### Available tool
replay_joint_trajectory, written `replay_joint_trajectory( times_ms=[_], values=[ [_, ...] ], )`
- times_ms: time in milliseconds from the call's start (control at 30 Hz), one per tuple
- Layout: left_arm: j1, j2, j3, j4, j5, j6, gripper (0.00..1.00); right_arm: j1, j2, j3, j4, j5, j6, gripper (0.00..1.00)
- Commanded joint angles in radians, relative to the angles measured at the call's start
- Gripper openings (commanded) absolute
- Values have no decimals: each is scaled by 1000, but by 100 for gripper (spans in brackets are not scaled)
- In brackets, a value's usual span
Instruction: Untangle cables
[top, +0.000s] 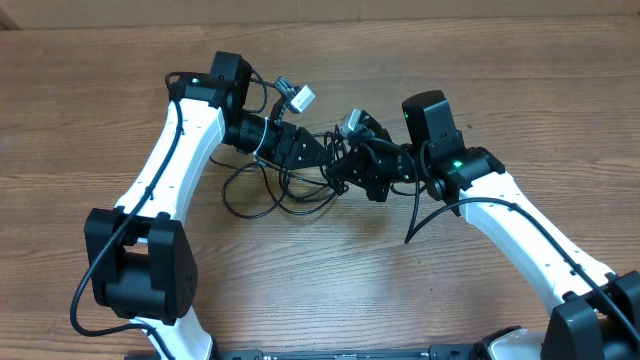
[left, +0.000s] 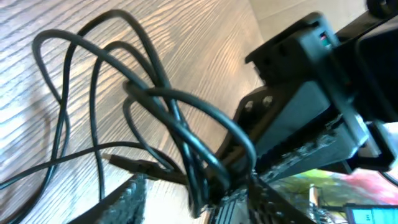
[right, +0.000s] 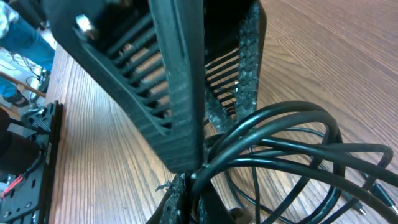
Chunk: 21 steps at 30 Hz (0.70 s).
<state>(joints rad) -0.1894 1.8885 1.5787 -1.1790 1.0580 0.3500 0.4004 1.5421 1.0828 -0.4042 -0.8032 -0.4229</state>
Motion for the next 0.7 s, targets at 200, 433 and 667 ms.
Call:
replay_joint_trajectory(
  times_ms=[200,433,667],
  values=[
    [-1,8,6,2,-45,8,63,4,-21,10,31,-6,61,4],
    [-1,8,6,-6,-45,10,51,2,-20,10,52,-5,61,4],
    [-1,8,6,-60,-45,92,40,-16,-21,10,136,-5,164,4]
  ],
)
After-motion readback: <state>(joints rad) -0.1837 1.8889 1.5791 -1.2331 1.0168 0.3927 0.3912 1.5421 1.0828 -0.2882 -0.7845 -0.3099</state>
